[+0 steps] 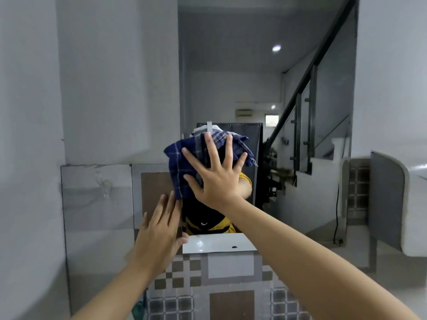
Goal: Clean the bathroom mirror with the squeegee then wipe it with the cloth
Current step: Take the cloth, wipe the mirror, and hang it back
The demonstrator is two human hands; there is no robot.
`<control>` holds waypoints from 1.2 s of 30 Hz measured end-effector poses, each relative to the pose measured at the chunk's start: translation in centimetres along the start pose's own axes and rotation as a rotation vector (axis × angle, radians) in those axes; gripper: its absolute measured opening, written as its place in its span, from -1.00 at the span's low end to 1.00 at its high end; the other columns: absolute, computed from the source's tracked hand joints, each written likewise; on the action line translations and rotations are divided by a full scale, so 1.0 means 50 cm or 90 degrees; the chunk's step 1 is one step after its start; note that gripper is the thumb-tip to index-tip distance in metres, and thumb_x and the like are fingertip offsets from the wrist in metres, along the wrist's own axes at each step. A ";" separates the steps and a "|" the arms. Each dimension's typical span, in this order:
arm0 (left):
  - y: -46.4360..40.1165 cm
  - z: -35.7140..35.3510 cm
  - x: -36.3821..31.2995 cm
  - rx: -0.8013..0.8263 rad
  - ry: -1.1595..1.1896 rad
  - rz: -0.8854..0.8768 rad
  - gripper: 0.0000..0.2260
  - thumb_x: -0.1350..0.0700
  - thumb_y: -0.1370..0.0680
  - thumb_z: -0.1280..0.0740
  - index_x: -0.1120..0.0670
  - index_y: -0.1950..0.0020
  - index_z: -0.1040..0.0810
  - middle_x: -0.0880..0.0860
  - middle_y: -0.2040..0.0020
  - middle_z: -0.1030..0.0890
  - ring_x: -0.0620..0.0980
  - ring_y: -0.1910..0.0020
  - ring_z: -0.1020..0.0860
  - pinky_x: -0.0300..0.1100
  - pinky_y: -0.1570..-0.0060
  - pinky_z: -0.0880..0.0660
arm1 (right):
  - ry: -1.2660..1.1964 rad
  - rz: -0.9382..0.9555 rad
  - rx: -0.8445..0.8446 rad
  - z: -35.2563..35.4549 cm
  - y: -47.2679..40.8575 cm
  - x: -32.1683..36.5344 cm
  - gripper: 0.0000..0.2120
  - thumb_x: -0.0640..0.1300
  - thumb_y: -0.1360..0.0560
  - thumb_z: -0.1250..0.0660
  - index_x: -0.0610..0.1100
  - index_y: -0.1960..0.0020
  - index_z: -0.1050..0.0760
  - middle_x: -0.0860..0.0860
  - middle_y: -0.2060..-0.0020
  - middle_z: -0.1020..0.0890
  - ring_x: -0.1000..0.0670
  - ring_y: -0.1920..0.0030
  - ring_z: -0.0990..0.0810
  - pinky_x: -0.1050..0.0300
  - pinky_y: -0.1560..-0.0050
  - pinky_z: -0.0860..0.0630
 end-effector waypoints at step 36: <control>0.072 -0.072 0.006 0.000 0.018 0.029 -0.33 -0.13 -0.49 -0.26 -0.02 -0.51 -0.03 0.13 -0.53 -0.04 0.18 -0.49 -0.03 0.27 -0.31 -0.21 | -0.053 -0.302 0.031 -0.034 0.239 -0.117 -0.42 0.26 -0.50 -0.14 0.24 -0.48 -0.07 -0.12 -0.51 0.10 -0.45 -0.45 0.15 -0.66 -0.18 0.05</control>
Point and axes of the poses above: each hand's wrist, its own y-axis away from the middle knuckle, its own z-axis out of the back of the hand, x = y × z, the point moved 6 cm from there along -y, towards the middle knuckle
